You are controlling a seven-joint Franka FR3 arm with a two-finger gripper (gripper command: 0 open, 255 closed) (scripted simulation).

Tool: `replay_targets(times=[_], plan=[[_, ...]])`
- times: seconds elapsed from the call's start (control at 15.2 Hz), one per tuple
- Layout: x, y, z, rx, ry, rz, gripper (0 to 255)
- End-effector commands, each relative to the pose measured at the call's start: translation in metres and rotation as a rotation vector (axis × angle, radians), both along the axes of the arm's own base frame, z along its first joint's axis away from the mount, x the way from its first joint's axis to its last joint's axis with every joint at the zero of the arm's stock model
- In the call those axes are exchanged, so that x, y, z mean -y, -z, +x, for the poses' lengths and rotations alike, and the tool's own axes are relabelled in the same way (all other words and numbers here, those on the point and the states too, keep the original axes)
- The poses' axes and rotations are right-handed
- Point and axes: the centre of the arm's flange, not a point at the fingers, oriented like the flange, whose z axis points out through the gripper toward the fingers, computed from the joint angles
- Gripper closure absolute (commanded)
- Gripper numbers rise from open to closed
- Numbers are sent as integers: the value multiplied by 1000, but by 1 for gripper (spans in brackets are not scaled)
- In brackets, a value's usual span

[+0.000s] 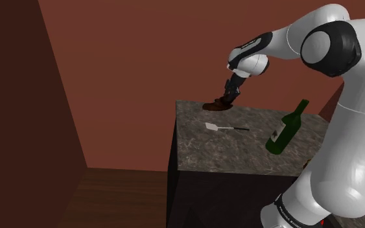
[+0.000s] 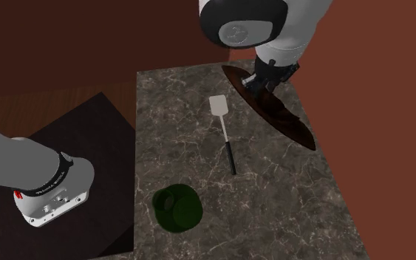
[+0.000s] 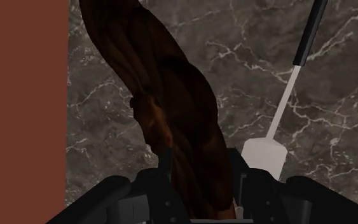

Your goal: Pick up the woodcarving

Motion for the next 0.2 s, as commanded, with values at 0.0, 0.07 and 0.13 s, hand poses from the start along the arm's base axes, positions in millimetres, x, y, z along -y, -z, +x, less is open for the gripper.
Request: replay_targets(times=[0.0, 0.07, 0.13], plan=[[0, -11, 0, 1, 0, -1, 255], [0, -12, 0, 1, 0, -1, 255], [0, -12, 0, 1, 0, -1, 255]])
